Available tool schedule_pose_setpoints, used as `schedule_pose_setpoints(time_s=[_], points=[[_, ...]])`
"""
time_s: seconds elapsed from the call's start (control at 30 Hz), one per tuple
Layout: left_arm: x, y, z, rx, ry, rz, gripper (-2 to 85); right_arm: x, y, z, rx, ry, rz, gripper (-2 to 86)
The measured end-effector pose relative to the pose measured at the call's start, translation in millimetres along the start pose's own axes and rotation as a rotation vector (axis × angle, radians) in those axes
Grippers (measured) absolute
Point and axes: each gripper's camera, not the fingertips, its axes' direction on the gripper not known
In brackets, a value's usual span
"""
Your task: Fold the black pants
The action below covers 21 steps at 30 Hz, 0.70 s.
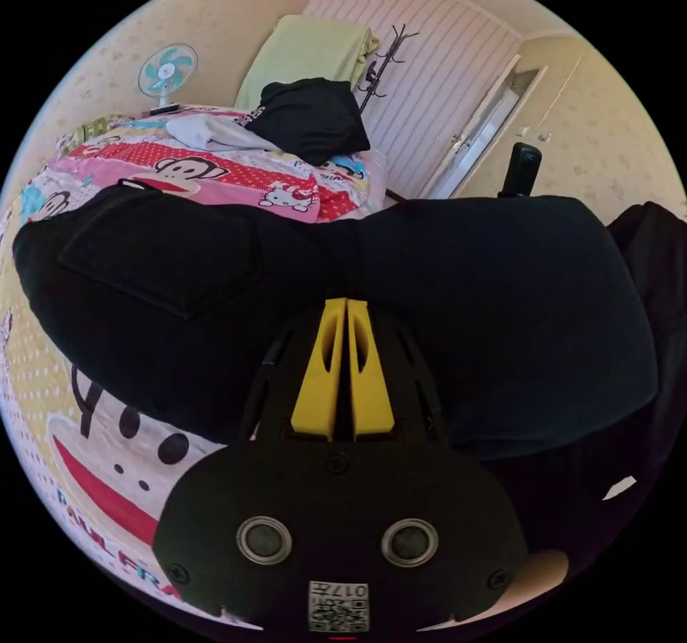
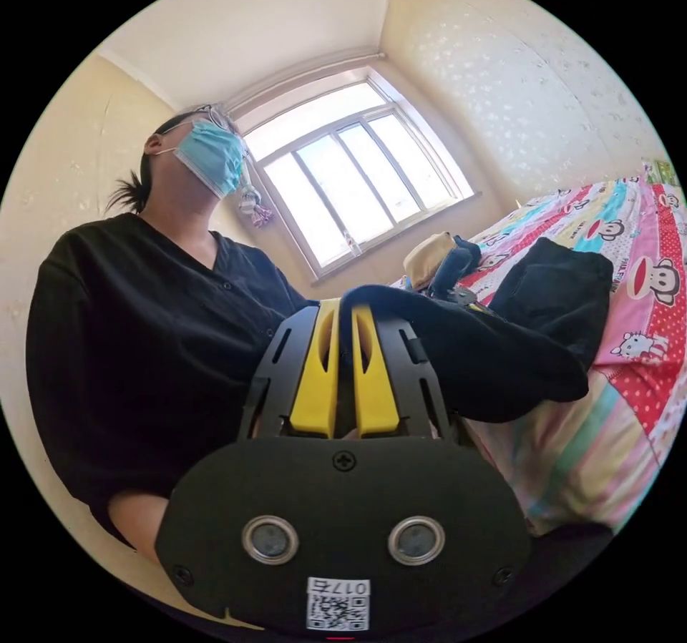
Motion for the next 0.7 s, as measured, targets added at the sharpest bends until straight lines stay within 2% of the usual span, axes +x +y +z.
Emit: schedule_pose_setpoints(time_s=[0.07, 0.23, 0.4, 0.5, 0.6, 0.63, 0.7], points=[[-6, 13, -14, 0.054, 0.036, -0.033, -0.9, 22, -30, 1, 0.021, -0.014, -0.014, 1.9], [-43, 75, -72, 0.325, 0.196, -0.134, -1.0, 93, -117, 3, 0.037, 0.050, 0.010, 2.1], [-80, 107, -118, 0.468, 0.188, -0.205, -1.0, 222, -201, 9, 0.091, 0.210, 0.278, 2.1], [-100, 135, -135, 0.629, 0.189, -0.332, -1.0, 317, -221, 23, 0.071, 0.431, 0.496, 2.2], [-115, 157, -141, 0.724, 0.188, -0.440, -1.0, 406, -213, 58, -0.096, 0.650, 0.657, 2.3], [-119, 160, -142, 0.726, 0.192, -0.461, -1.0, 436, -202, 78, -0.209, 0.725, 0.701, 2.4], [-122, 163, -144, 0.715, 0.189, -0.478, -1.0, 460, -189, 96, -0.289, 0.760, 0.710, 2.5]])
